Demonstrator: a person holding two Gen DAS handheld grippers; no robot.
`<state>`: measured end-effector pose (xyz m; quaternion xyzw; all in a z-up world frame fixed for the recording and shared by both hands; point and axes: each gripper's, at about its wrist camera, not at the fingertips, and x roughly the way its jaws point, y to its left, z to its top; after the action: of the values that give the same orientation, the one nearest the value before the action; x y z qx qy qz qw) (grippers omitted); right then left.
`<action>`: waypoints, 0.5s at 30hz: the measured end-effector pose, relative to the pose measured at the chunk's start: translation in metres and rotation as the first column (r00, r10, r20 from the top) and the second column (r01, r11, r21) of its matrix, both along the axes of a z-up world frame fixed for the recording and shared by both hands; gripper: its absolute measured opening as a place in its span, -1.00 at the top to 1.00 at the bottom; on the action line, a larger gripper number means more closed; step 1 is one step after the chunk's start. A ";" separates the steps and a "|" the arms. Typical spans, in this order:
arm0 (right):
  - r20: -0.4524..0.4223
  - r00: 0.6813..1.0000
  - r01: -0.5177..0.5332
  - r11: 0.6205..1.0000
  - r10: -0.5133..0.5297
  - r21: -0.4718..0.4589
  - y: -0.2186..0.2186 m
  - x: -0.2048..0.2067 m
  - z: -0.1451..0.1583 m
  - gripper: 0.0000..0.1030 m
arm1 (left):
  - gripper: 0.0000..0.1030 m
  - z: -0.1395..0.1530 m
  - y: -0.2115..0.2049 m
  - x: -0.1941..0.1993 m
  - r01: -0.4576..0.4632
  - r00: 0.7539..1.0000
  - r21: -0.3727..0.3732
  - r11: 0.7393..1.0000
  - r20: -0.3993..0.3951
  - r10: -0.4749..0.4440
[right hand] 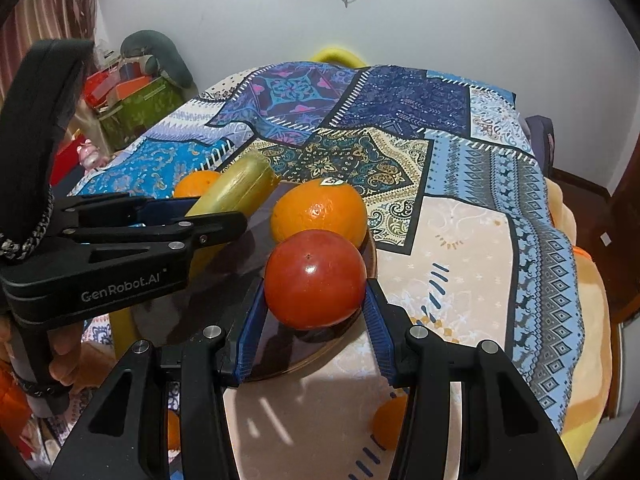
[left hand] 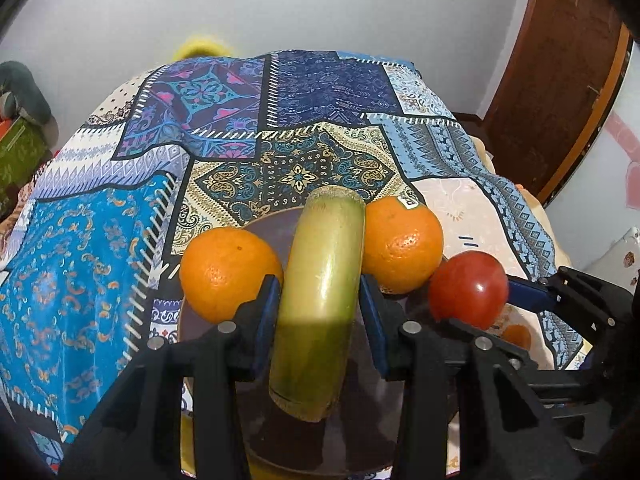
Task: Organize fruits
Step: 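Carry the tomato and cucumber onto the purple plate with both tools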
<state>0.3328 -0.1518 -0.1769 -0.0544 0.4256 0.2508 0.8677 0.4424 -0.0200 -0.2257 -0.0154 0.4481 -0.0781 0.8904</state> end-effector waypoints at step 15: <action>-0.025 1.000 -0.003 1.000 0.004 0.010 -0.003 0.006 -0.011 0.11 | 0.21 0.010 -0.002 -0.001 0.019 0.999 0.024 1.000 0.030 -0.019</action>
<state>0.3389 -0.1551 -0.1880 -0.0478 0.4354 0.2551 0.8620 0.4414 -0.0223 -0.2157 0.0008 0.4355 -0.0814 0.8965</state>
